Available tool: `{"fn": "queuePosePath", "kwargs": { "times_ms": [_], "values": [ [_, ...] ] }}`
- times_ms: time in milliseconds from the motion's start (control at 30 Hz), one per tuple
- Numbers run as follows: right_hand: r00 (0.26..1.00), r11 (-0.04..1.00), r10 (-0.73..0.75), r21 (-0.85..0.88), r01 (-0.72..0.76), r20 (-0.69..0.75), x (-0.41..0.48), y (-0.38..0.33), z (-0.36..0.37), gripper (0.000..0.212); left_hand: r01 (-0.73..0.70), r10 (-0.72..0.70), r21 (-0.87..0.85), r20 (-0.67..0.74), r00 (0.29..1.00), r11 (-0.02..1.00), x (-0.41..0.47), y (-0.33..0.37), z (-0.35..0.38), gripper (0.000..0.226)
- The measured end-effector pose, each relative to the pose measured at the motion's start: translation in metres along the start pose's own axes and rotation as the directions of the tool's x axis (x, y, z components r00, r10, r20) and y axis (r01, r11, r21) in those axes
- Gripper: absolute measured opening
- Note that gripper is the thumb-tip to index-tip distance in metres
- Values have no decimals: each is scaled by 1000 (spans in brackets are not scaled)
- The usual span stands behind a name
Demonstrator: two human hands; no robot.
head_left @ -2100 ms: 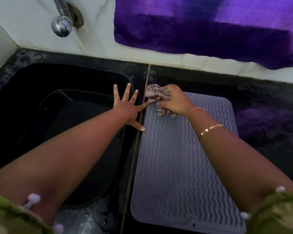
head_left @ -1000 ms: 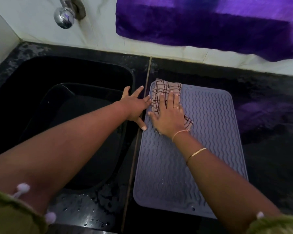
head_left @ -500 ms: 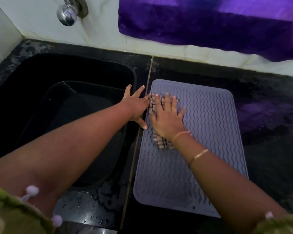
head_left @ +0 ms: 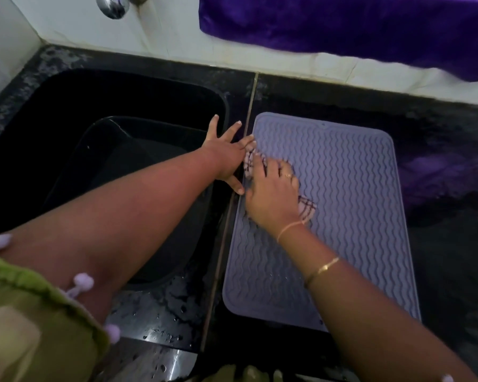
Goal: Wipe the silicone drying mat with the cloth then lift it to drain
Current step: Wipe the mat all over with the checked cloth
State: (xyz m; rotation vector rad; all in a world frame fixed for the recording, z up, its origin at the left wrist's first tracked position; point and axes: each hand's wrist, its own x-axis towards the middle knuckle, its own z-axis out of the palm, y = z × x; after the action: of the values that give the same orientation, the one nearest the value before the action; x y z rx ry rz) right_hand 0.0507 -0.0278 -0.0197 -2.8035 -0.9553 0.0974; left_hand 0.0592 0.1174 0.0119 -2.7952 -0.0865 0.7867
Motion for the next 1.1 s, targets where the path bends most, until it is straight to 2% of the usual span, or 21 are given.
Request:
{"fn": "queuePosePath", "kwargs": {
  "times_ms": [133, 300, 500, 567, 633, 667, 733, 800, 867, 1100],
  "values": [
    [992, 990, -126, -68, 127, 18, -38, -3, 1, 65, 26, -25, 60, -19, 1000, 998, 2, -6, -4, 116],
    [961, 963, -260, -47, 265, 94, -73, 5, -6, 64, 30, -28, 104, -20, 999, 994, -2, -3, -8, 120],
    [865, 890, -449, 201, 410, 224, -91, 24, -25, 53, 79, -64, 251, -65, 996, 965, -17, 16, -21, 115],
    [851, 881, -450, 290, 373, 272, -77, 35, -35, 55, 50, -28, 186, -123, 992, 981, -28, 25, -20, 94],
    [900, 908, -379, 275, 317, 214, -55, 40, -37, 54, -6, 0, -46, -135, 991, 999, -42, 31, -9, 60],
    [926, 926, -328, 257, 275, 190, -45, 40, -37, 54, -8, -13, -213, -96, 995, 977, -48, 32, -2, 51],
    [945, 959, -257, 172, 224, 200, -34, 31, -32, 58, 51, -34, -447, 47, 998, 893, -58, 33, 10, 55],
    [942, 961, -277, 48, 273, 188, -38, 20, -25, 56, 70, -31, -454, 93, 995, 888, -58, 33, 16, 61],
    [930, 942, -334, 10, 337, 153, -50, 14, -22, 50, 64, -33, -387, 87, 996, 920, -52, 32, 19, 61],
    [772, 783, -621, 154, 602, 140, -100, 5, -13, 41, 83, -58, -338, 83, 995, 938, -51, 38, 17, 59]
  ]
}}
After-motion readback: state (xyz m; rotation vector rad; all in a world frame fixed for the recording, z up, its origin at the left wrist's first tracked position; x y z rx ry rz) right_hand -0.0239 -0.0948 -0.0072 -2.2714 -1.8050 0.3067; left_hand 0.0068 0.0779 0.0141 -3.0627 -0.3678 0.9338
